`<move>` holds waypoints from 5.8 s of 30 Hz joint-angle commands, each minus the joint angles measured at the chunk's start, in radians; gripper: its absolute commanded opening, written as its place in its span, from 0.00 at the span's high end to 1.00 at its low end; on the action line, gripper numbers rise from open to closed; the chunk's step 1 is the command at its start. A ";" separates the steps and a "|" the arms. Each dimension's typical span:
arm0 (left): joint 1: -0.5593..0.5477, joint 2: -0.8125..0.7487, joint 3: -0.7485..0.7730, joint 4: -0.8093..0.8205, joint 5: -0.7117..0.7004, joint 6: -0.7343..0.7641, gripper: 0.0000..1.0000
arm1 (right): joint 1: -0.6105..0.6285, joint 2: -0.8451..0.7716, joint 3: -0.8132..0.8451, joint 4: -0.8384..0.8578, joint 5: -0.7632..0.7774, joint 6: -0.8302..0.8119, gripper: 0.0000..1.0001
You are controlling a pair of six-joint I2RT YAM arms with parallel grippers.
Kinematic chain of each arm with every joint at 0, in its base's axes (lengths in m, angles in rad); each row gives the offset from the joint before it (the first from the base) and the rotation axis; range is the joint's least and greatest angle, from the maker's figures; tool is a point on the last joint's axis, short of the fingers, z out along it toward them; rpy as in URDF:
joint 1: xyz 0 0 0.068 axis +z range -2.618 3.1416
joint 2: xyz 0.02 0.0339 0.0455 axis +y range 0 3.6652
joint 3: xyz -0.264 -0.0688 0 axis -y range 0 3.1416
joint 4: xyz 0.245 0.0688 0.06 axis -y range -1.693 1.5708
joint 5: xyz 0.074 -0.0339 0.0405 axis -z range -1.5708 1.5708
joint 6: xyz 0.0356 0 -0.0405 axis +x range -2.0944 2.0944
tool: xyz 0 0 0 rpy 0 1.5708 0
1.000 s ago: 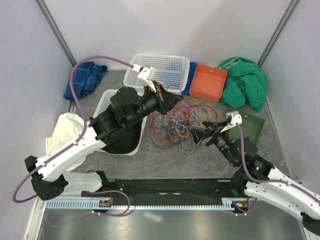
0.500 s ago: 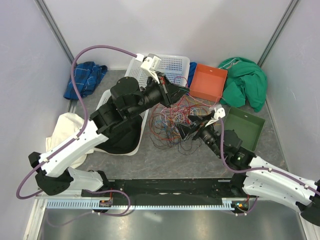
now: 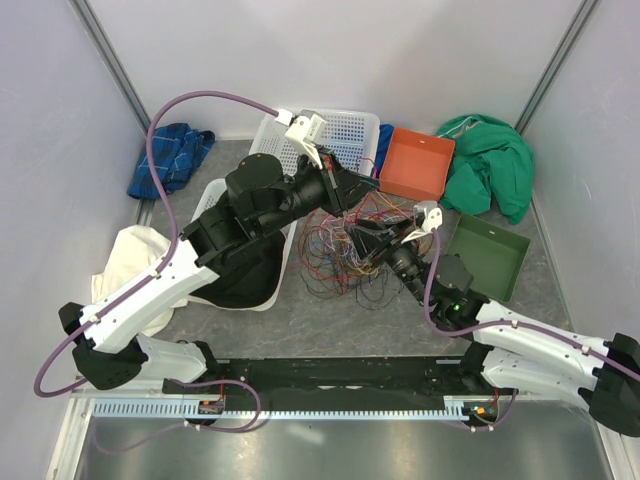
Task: Untangle the cables
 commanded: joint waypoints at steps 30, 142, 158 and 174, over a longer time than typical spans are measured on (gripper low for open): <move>0.007 -0.276 -0.517 0.071 -0.473 -0.049 0.01 | 0.000 -0.203 0.660 -0.873 0.320 -0.104 1.00; 0.599 1.042 0.963 -0.007 0.041 -0.055 0.00 | -0.001 -0.276 0.094 -0.818 0.289 0.113 0.02; 0.599 0.858 0.892 -0.325 0.049 0.032 0.00 | -0.003 -0.296 0.102 -0.892 0.258 0.199 0.02; 0.277 0.341 0.120 -0.149 -0.097 0.025 0.00 | 0.000 -0.155 0.111 -0.884 0.266 0.271 0.02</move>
